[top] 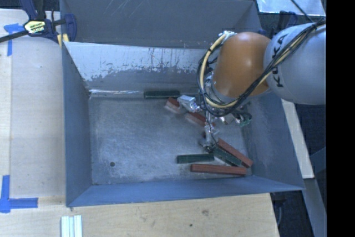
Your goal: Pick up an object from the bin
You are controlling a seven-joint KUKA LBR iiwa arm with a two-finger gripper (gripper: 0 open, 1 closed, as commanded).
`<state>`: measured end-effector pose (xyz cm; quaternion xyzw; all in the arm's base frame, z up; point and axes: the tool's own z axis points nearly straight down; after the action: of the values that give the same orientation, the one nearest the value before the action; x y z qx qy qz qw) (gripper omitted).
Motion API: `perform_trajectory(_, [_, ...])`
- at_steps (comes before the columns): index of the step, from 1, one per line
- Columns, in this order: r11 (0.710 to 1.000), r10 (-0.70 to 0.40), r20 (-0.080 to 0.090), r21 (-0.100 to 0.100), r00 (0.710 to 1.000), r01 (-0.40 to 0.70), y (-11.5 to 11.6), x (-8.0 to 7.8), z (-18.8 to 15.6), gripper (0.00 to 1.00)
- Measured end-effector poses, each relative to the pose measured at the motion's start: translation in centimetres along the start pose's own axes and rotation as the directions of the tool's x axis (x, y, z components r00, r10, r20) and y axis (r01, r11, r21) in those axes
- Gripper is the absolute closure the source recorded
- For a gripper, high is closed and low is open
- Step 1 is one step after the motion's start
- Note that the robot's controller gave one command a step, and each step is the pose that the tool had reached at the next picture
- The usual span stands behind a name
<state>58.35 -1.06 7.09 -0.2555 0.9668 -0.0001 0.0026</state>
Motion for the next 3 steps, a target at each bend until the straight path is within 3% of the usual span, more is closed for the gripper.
perform_trajectory(1, [0.984, -0.176, -0.004, -0.003, 0.984, 0.176, 1.2, 0.9, 0.0, 1.00])
perform_trajectory(2, [0.985, -0.175, -0.004, -0.003, 0.985, 0.175, 1.2, 0.9, 0.0, 1.00])
perform_trajectory(3, [0.929, -0.371, 0.002, 0.003, 0.929, 0.371, -1.0, -2.8, -4.4, 0.00])
